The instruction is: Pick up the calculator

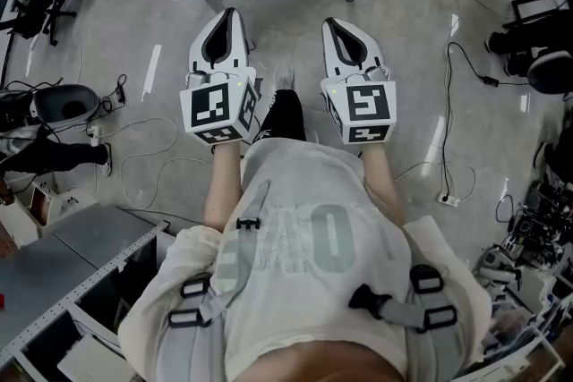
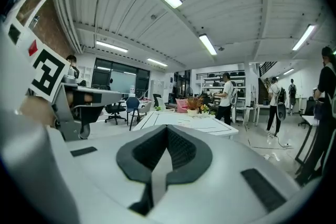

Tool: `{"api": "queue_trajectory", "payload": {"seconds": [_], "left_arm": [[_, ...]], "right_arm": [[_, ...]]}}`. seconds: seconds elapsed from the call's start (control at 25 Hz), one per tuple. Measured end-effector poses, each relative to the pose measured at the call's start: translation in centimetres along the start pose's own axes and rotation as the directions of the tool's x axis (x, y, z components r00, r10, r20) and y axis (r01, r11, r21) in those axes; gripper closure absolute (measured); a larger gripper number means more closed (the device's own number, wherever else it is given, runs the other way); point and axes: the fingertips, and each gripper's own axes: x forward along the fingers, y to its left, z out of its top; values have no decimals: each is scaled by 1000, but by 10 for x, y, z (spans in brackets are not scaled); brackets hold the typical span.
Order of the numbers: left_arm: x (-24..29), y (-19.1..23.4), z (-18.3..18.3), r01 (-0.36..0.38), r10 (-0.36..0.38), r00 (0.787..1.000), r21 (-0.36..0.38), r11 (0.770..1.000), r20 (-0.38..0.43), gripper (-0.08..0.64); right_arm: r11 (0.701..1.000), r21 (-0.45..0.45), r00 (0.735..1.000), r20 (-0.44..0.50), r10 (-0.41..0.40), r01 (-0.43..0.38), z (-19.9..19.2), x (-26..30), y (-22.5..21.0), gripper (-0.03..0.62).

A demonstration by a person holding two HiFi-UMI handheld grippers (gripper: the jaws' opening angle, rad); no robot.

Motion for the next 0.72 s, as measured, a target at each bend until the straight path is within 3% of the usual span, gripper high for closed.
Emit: {"api": "queue_trajectory", "payload": {"seconds": [0.36,0.56,0.72], "left_arm": [[80,-6,29,52,-54,996,28,998,76,540],[113,-4,35,75,-79,994,59,995,72,540],[145,8,22,80,-82,996,49,996,36,540]], "right_arm": [[994,-103,998,58,-25,31,26,41,-43,588],[999,-36,995,95,3,1,38,68,-55,588],[1000,-31,997,83,3,0,35,99,-65,588]]}}
